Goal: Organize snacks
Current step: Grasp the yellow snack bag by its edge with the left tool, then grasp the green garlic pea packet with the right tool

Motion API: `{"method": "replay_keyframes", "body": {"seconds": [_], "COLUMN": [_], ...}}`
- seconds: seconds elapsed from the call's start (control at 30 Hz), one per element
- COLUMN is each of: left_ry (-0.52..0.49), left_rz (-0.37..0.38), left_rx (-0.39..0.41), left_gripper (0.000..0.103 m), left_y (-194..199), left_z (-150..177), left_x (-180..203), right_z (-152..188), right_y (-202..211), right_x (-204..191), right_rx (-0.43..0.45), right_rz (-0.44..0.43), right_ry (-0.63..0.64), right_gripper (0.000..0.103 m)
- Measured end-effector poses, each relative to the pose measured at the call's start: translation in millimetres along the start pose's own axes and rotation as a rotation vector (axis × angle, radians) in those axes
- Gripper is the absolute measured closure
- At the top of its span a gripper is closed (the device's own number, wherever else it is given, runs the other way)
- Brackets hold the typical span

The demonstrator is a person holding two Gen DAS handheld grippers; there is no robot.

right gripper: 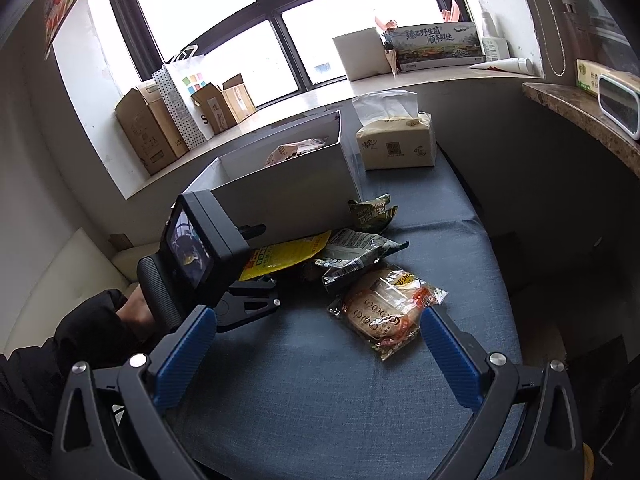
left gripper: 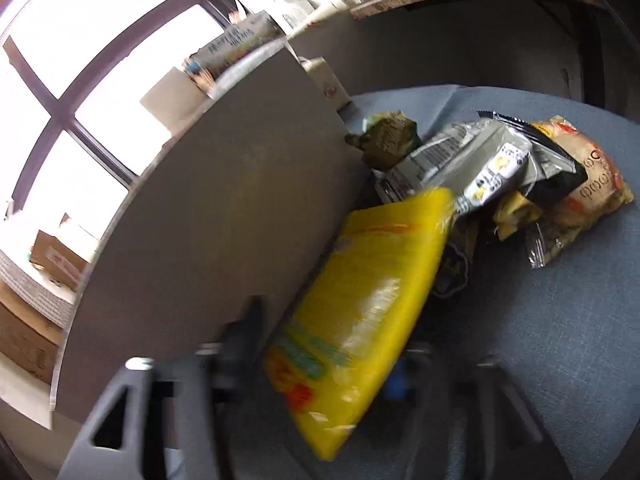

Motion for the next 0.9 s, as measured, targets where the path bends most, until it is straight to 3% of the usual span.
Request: {"method": "replay_keyframes", "body": {"seconds": [0.13, 0.27, 0.4, 0.67, 0.8, 0.9], "left_ry": [-0.001, 0.066, 0.139, 0.512, 0.649, 0.675], "left_rz": [-0.004, 0.028, 0.056, 0.268, 0.315, 0.297], "left_rx": [0.015, 0.047, 0.086, 0.177, 0.203, 0.213], "left_gripper": [0.073, 0.082, 0.083, 0.083, 0.083, 0.083], "left_y": [5, 28, 59, 126, 151, 168], "left_z": [-1, 3, 3, 31, 50, 65], "left_x": [-2, -8, -22, -55, -56, -53], "right_z": [0, 1, 2, -4, -21, -41], "right_y": [-1, -2, -4, -23, -53, -84], "right_x": [1, 3, 5, 5, 11, 21], "right_rx": [-0.001, -0.004, -0.011, -0.044, -0.082, -0.121], "right_rz": [0.0, 0.004, 0.009, 0.014, 0.018, -0.008], "right_ry": [-0.004, -0.012, -0.013, 0.033, 0.065, 0.059], "right_gripper": [0.0, 0.0, 0.0, 0.0, 0.0, 0.0]}}
Point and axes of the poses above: each gripper's, at about its wrist camera, not at the fingertips, and y roughly against the way its jaws point, x to its right, z to its underside, the point moved 10 cm from there along -y, roughly the way its jaws point, and after that the axes turned 6 degrees about -y, right-handed, at the moved point
